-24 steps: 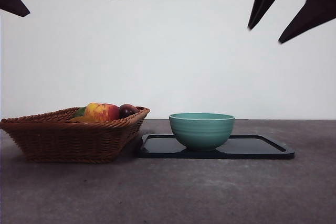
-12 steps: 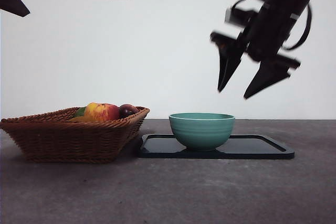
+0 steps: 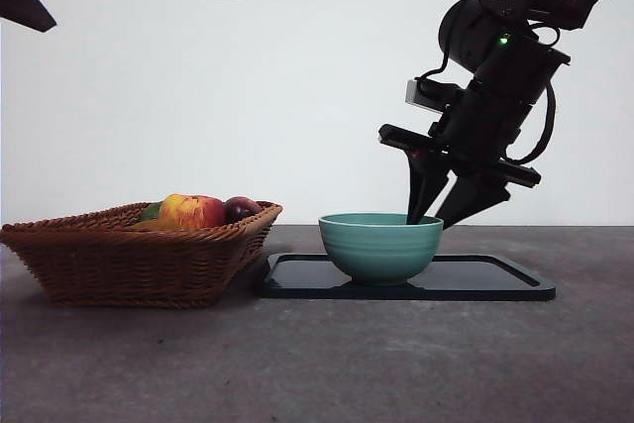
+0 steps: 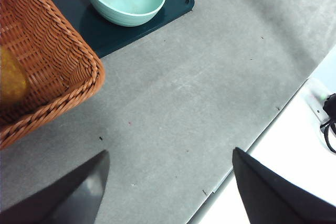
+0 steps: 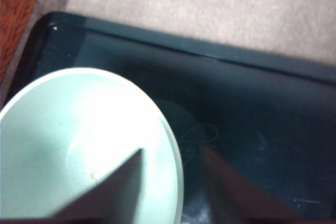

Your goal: Pick up the wifruite, put it on the bowl, pick up the plate, put it on desk

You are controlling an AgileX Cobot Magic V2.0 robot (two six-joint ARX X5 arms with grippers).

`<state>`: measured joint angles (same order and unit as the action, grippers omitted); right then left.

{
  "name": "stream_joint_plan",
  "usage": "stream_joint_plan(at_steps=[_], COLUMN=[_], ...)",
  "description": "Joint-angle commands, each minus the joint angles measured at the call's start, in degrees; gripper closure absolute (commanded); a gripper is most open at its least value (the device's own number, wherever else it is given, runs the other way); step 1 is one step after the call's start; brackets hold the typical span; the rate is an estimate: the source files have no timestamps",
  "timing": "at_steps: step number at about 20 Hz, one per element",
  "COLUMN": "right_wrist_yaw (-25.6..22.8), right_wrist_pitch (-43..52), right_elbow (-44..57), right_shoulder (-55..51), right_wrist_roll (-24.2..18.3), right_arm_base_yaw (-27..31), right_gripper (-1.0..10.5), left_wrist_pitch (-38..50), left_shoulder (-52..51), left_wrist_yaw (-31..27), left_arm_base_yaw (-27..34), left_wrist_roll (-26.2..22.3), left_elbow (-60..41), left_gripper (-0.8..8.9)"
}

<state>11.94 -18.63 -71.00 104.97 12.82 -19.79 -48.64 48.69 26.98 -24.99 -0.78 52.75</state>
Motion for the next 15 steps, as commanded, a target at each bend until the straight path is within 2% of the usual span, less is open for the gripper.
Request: stream_joint_plan(at_steps=[1, 8, 15], right_wrist_yaw=[-0.09, -0.44, -0.35], right_wrist_pitch=[0.39, 0.61, -3.61], right_elbow=[-1.11, -1.11, -1.11], right_shoulder=[1.38, -0.72, -15.85], right_wrist_roll=[-0.96, -1.31, -1.53], right_arm_base_yaw=[-0.26, -0.22, -0.28], right_gripper=[9.0, 9.4, 9.4], left_wrist_pitch=[0.39, 0.35, 0.35], left_shoulder=[0.31, 0.31, 0.31], left_wrist_yaw=[0.26, 0.26, 0.26], left_arm_base_yaw=[-0.26, -0.26, -0.26], left_wrist_roll=[-0.76, -0.76, -0.76], left_elbow=[0.52, 0.52, 0.52], left_gripper=[4.42, 4.42, 4.42])
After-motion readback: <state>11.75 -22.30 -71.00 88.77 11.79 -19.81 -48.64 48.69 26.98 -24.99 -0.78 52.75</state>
